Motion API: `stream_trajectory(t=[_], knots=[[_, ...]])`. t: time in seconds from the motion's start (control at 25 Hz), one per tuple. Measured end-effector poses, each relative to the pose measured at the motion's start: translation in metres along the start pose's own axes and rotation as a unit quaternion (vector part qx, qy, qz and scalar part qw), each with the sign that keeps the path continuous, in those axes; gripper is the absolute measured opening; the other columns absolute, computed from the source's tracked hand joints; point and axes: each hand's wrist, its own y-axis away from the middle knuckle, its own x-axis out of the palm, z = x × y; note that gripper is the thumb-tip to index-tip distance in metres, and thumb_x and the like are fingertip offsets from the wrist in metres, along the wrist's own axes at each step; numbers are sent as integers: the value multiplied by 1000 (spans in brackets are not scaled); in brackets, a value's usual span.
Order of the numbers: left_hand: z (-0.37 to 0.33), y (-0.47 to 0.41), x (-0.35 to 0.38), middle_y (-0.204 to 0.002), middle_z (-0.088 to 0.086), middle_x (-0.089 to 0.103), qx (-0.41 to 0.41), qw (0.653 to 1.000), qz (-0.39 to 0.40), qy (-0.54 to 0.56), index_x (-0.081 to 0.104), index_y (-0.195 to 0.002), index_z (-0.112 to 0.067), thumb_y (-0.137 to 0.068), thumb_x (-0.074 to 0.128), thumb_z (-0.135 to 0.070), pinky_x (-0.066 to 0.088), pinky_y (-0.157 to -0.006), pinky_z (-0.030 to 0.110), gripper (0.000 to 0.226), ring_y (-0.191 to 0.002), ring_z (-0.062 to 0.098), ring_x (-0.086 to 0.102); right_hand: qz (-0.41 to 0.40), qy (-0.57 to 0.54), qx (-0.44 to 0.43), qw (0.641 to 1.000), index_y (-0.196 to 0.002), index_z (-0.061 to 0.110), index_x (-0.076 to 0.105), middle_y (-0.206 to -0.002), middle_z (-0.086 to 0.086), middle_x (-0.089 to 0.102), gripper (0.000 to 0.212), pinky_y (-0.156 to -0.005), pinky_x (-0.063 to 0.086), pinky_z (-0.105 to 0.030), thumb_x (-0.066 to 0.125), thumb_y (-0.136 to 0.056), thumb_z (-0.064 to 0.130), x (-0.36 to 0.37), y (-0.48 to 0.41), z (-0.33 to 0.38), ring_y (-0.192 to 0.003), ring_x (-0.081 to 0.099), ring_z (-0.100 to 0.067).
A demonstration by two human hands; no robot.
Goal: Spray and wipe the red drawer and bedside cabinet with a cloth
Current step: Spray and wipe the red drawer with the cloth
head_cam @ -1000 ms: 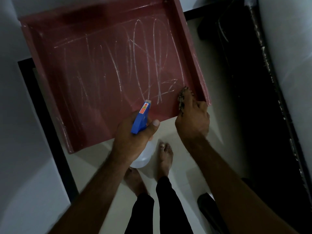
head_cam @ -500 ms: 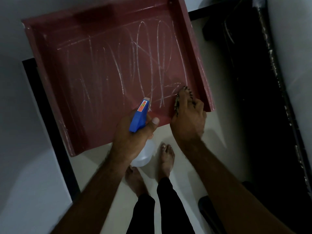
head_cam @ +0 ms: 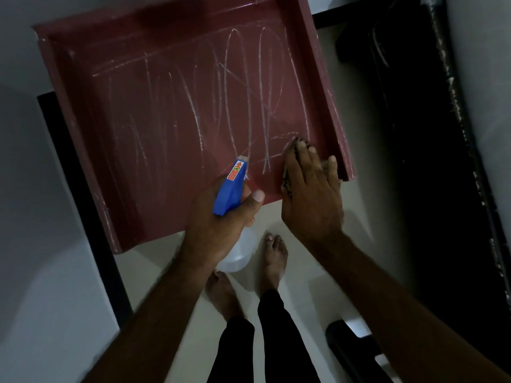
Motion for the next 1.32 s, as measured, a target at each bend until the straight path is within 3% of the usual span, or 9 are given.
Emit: stream_trajectory(t=[0.28, 0.48, 0.64, 0.76, 0.96, 1.12, 1.2, 1.32], knots=[[0, -2, 3, -71, 17, 65, -9, 1000, 4, -9, 58, -87, -20, -81, 72, -52, 58, -71, 26, 35, -73, 32, 71, 6, -40, 1, 999, -162, 14, 29, -168, -13, 29, 74, -128, 13, -57, 62, -96, 23, 10, -16, -5, -157, 23, -33], [1, -3, 5, -73, 19, 65, -12, 1000, -2, -5, 59, -87, -14, -85, 73, -41, 59, -73, 39, 30, -73, 37, 69, -22, -88, 35, 995, -162, 13, 27, -168, -13, 30, 80, -128, 16, -54, 64, -91, 3, 15, 5, -7, -157, 23, -31], [-3, -3, 5, -70, 12, 66, -11, 1000, -5, 11, 59, -88, -13, -86, 73, -37, 59, -68, 26, 28, -73, 36, 69, -18, -128, 66, 989, -161, 10, 29, -166, -16, 33, 79, -128, 20, -53, 65, -91, 3, 11, -7, -3, -156, 27, -33], [-4, -4, 6, -73, 20, 65, 3, 1000, -8, 11, 59, -92, -5, -89, 75, -34, 57, -65, 22, 33, -72, 37, 69, -27, -155, 100, 983, -162, 9, 29, -167, -16, 33, 72, -128, 24, -52, 62, -98, 12, 9, -26, 3, -156, 28, -31], [-6, -3, 5, -76, 23, 65, -9, 1000, -1, -4, 60, -94, -4, -87, 75, -41, 57, -67, 21, 41, -73, 33, 70, -17, -200, 147, 969, -161, 8, 31, -162, -18, 40, 79, -122, 36, -55, 54, -87, -7, -1, 5, 1, -152, 36, -33], [-6, -1, 10, -75, 23, 64, -21, 1000, -8, -7, 59, -91, -7, -84, 72, -43, 55, -65, 18, 39, -70, 28, 70, -20, -207, 152, 966, -161, 13, 28, -162, -14, 42, 69, -117, 43, -55, 59, -99, 7, -2, -36, 4, -149, 41, -32], [-6, -1, 15, -77, 26, 63, -35, 999, -10, -14, 59, -89, -8, -83, 72, -43, 54, -63, 15, 38, -69, 28, 70, -17, -209, 160, 965, -162, 14, 26, -163, -12, 41, 71, -116, 43, -56, 61, -100, 12, 0, -50, 5, -150, 40, -31], [-8, -3, 20, -77, 30, 62, -44, 997, 1, -60, 59, -89, 4, -89, 71, -39, 51, -59, 12, 45, -68, 31, 67, -3, -206, 151, 967, -163, 14, 26, -164, -14, 38, 78, -118, 40, -57, 60, -94, 1, -3, -24, 0, -152, 37, -33]])
